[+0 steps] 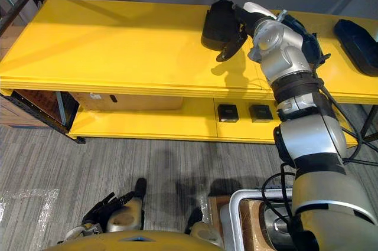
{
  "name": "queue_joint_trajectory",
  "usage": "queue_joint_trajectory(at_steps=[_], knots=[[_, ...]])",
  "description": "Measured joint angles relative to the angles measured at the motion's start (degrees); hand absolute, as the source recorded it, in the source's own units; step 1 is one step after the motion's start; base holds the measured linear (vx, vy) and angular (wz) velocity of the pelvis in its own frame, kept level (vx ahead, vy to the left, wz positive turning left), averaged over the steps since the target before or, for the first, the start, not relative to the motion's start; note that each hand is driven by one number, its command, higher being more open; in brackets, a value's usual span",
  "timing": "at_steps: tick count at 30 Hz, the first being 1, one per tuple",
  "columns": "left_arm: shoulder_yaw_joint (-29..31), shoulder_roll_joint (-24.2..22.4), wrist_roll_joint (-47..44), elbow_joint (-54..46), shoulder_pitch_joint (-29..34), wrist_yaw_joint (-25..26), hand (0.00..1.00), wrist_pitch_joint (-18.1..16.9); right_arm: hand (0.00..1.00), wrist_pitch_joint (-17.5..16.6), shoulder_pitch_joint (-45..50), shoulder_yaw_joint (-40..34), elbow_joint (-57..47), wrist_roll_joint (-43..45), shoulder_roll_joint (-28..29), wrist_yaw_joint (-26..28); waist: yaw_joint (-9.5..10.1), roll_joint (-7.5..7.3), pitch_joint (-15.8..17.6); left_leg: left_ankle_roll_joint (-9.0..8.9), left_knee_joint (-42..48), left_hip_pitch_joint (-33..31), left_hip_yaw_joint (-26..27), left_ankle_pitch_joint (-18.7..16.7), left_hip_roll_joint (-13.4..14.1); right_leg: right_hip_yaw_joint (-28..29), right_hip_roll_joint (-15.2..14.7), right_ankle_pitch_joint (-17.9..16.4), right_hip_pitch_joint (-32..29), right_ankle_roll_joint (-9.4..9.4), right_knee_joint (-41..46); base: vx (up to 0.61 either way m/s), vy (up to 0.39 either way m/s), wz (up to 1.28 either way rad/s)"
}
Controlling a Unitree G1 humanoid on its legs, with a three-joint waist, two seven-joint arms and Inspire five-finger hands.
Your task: Walk over and take three plastic housings, then place them on the shelf
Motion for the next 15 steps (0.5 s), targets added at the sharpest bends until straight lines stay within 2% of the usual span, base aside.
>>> queue_joint_trajectory(at_steps=[9, 15], knots=[[-0.03, -0.02, 0.01, -0.81, -0.08, 0.07, 1.0, 0.34, 1.0, -0.61, -1.95, -0.27, 2.72, -0.05, 1.31, 4.63, 0.48, -0.16, 0.75, -0.04, 0.13, 0.02, -0.01, 0.04, 0.0, -0.09, -0.01, -0.11, 0.02, -0.13, 0.07, 0.0, 0.0, 0.0], [-0.05, 0.03, -0.19, -2.12, -0.8, 0.15, 1.0, 1.07, 1.0, -0.62, -2.85, 1.05, 3.95, -0.09, 1.51, 8.41, 0.62, -0.06, 3.04, -0.06, 0.03, -0.5, -0.36, 0.06, 0.04, -0.29, -0.16, -0.8, -1.1, -0.22, 1.75, 0.0, 0.0, 0.01]])
